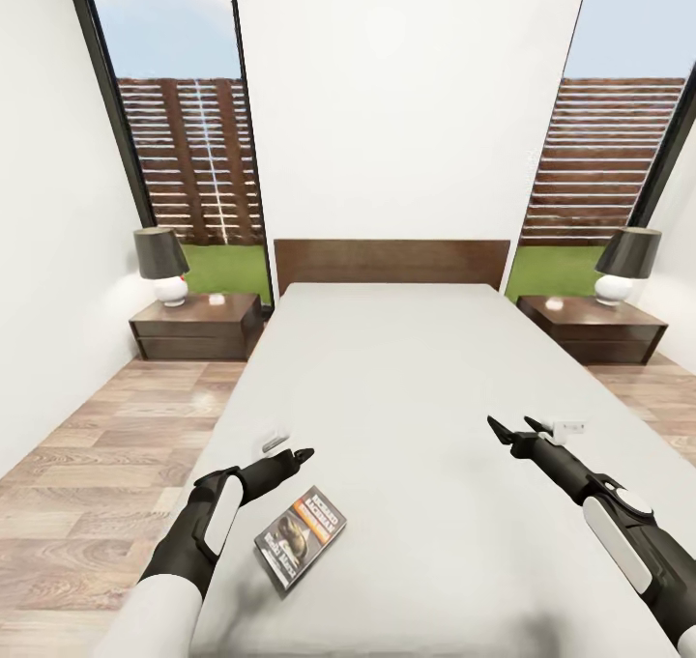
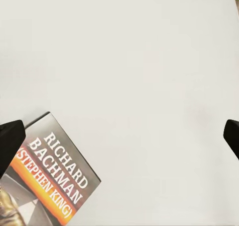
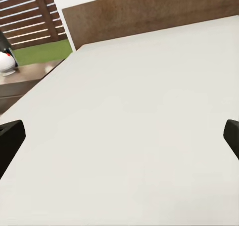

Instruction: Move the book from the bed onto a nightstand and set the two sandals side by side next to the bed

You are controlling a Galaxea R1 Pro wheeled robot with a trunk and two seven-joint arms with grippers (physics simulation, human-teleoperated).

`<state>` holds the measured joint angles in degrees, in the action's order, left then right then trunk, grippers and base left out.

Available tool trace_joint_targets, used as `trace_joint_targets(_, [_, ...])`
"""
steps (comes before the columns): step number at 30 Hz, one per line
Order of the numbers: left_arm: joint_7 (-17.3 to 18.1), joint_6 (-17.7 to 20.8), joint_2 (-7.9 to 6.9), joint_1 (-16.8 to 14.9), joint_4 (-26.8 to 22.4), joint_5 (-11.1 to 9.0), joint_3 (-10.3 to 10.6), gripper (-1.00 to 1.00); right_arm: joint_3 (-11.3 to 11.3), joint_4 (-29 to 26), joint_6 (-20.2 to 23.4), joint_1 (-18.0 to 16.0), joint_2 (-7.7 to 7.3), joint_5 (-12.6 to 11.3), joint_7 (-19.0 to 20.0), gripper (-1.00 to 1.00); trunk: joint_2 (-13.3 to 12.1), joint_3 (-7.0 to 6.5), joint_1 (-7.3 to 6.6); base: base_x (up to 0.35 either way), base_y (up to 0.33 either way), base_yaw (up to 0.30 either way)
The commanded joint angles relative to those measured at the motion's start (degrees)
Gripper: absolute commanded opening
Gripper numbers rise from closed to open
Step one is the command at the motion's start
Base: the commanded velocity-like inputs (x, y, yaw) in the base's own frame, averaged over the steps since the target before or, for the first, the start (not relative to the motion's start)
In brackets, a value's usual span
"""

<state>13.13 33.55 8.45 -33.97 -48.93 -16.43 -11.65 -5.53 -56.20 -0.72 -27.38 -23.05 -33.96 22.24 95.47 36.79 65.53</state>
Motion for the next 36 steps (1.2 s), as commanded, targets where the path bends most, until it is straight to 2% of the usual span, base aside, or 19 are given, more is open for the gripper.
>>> trace_joint_targets(1, [0.18,0.46,0.08,-0.04,-0.04,-0.18,-0.3,1.0,-0.18,0.04,-0.07,-0.05,-0.05,-0.58,0.08,1.0,0.45,0.24,0.22,0.0,0.0,0.0])
trace_joint_targets(36, [0.16,0.46,-0.05,-0.04,-0.11,-0.18,-0.62,1.0,-0.18,0.04,-0.05,-0.05,-0.05,-0.58,0.08,1.0,14.48,6.53,7.91,0.0,0.0,0.0])
